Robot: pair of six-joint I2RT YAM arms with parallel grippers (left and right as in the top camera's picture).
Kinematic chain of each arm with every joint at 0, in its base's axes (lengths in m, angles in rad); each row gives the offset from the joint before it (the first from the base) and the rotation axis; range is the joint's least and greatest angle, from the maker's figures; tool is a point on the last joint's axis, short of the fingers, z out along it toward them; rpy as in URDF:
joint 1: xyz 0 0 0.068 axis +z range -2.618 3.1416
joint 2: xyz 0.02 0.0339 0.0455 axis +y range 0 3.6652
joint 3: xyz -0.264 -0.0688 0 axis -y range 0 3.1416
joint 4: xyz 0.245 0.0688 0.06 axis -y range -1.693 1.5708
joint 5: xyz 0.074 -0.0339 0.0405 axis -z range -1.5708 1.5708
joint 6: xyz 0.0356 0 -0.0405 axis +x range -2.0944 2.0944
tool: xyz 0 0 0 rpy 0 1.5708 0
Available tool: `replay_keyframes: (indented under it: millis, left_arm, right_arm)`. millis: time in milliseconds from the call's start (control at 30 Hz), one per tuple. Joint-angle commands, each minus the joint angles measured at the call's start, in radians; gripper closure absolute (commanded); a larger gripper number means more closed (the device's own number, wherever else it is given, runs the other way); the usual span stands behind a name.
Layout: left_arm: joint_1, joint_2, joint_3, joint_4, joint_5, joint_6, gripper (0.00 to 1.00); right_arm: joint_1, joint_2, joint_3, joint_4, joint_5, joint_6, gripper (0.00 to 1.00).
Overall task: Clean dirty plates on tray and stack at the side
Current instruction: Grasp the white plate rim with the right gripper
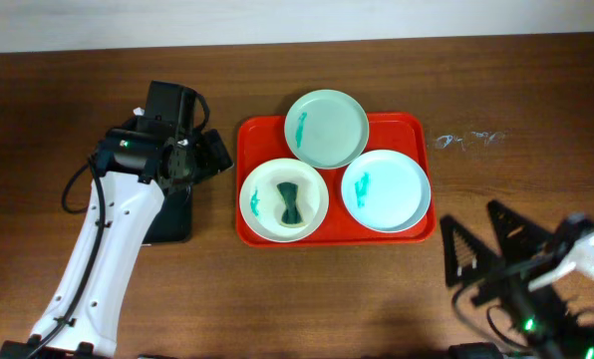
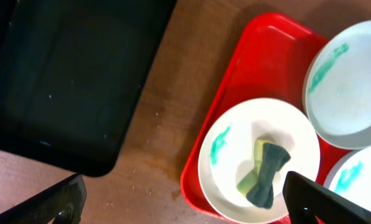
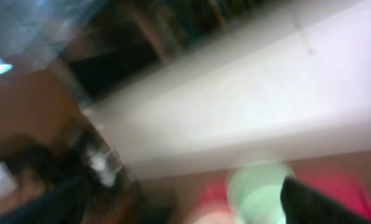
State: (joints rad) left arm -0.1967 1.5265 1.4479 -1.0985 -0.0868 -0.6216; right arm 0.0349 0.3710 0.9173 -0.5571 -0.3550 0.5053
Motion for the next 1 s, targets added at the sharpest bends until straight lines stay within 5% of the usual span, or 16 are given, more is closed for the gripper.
replay_keyframes:
  millis: [0,167,333,433,533,967]
  left_arm:
    - [0.002,0.0,-0.002,0.001,-0.015,0.008,0.01]
    - [0.002,0.0,-0.002,-0.004,-0.015,0.008,0.01]
    - [0.002,0.0,-0.002,-0.011,-0.015,0.008,0.01]
    - [0.002,0.0,-0.002,-0.011,-0.015,0.008,0.01]
    - [0.002,0.0,-0.002,-0.011,-0.015,0.008,0.01]
    - [0.0,0.0,-0.002,-0.014,-0.014,0.009,0.01]
  right_arm:
    - [-0.003,0.43,0.331,-0.422,-0.034,-0.146,0.02]
    - [0.065,0.961,0.392,-0.554,-0.217,-0.248,0.11]
    - [0.259,1.289,0.392,-0.355,-0.166,-0.265,0.25]
    - [0.306,1.411,0.392,-0.262,0.016,-0.153,0.45]
    - [0.306,1.497,0.392,-0.176,-0.003,-0.203,0.62]
    - [0.308,1.694,0.39,-0.055,-0.061,-0.273,0.62]
